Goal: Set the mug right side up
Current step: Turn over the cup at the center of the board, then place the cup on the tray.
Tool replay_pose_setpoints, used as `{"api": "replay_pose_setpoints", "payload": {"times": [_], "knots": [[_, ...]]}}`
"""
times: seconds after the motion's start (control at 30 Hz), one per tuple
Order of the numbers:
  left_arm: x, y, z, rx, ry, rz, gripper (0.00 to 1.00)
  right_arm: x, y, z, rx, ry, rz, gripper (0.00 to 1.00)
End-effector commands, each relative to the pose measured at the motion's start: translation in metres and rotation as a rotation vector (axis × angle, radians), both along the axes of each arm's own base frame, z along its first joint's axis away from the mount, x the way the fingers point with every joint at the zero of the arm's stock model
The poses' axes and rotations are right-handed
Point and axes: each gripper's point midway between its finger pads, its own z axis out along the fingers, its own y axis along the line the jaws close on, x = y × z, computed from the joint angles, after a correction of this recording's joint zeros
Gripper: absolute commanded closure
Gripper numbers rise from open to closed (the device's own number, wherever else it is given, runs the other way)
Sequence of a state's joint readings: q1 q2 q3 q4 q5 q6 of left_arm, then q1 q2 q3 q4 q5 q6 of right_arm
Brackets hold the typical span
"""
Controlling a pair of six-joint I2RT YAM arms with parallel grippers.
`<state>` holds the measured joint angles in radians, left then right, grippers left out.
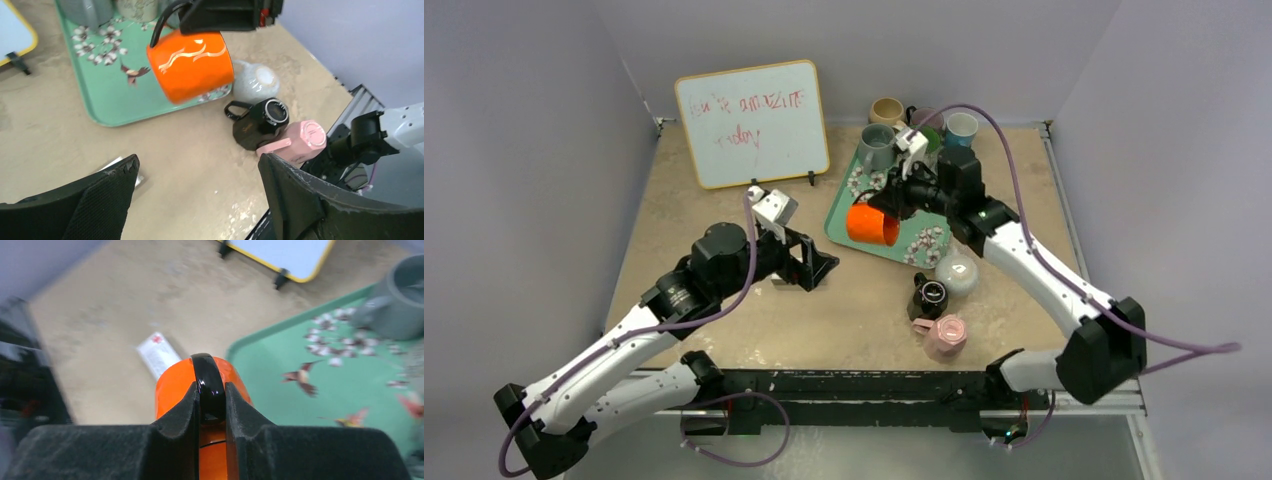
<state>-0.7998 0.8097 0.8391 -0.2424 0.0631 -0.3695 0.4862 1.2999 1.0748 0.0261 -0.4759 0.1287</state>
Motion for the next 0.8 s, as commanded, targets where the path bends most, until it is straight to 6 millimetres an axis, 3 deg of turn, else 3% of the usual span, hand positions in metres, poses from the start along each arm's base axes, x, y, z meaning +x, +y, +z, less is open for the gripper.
{"api": "replay_pose_setpoints", "payload": {"times": [0.0, 0.2, 0.33, 0.43, 0.6, 0.77], "knots": [[-0.005, 0.028, 0.001, 0.150, -0.006, 0.052, 0.11, 0.038, -0.017, -0.012, -0.325, -0.246, 0.057, 1.00], [-0.022, 0.065, -0.009, 0.314, 0.003, 0.064, 0.08, 0.084, -0.013, -0.036, -0.592, -0.424, 0.188, 1.00], [-0.025, 0.089, -0.010, 0.301, -0.060, 0.141, 0.08, 0.111, -0.002, -0.060, -0.731, -0.490, 0.305, 1.00], [-0.029, 0.097, -0.005, 0.262, -0.106, 0.156, 0.08, 0.137, 0.004, -0.076, -0.873, -0.559, 0.364, 1.00], [-0.032, 0.110, 0.005, 0.239, -0.141, 0.201, 0.08, 0.160, 0.023, -0.087, -0.992, -0.670, 0.431, 1.00], [-0.034, 0.113, 0.008, 0.223, -0.154, 0.209, 0.08, 0.185, 0.027, -0.103, -1.100, -0.620, 0.413, 1.00]]}}
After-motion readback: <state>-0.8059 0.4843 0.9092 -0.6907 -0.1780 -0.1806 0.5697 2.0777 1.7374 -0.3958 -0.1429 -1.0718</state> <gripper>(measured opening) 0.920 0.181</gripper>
